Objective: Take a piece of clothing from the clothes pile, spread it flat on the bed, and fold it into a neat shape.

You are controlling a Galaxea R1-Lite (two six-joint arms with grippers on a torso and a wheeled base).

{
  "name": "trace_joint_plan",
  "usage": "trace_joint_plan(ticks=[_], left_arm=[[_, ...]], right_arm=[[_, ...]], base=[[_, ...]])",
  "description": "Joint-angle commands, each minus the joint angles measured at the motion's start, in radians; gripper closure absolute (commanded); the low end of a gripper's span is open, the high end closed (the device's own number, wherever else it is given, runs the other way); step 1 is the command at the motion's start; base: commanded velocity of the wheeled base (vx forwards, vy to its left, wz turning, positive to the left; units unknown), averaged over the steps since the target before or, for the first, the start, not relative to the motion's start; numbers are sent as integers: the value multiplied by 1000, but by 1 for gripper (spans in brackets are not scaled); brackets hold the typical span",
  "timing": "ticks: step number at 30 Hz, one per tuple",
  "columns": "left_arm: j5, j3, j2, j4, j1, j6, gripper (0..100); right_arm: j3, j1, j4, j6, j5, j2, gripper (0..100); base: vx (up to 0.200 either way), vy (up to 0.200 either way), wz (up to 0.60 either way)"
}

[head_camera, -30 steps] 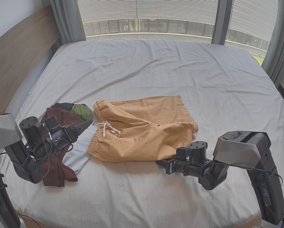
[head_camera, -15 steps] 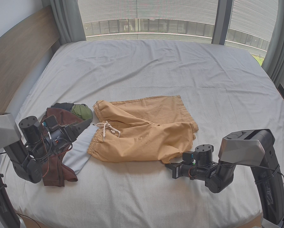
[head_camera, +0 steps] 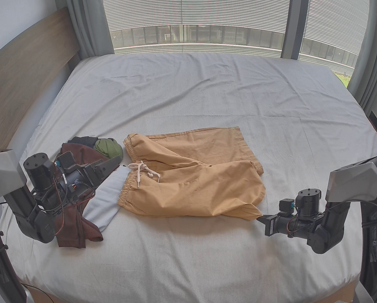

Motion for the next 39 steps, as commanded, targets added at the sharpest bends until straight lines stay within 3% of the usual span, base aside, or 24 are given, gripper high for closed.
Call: trace_joint_plan(ticks=[1, 18, 19, 33, 37, 39], left_arm=[[0, 6, 5, 0, 0, 0, 0], [-5, 37, 98, 1, 0, 0, 0], [-5, 37, 100, 1, 0, 0, 0], [-5, 46, 144, 1, 0, 0, 0], [-3, 52, 156, 1, 0, -2, 0], [-3, 70, 161, 3, 0, -9, 0]], right_arm=[[28, -39, -3, -10, 0, -38, 100], [104, -65, -163, -82, -26, 71, 100], [105, -65, -163, -82, -27, 71, 0], [193, -148, -197, -73, -21, -78, 0], [231, -128, -197, -70, 19, -156, 0], [255, -87, -197, -67, 74, -202, 0]], base=[[0, 0, 0], [0, 0, 0], [0, 0, 0], [0, 0, 0], [0, 0, 0], [0, 0, 0]])
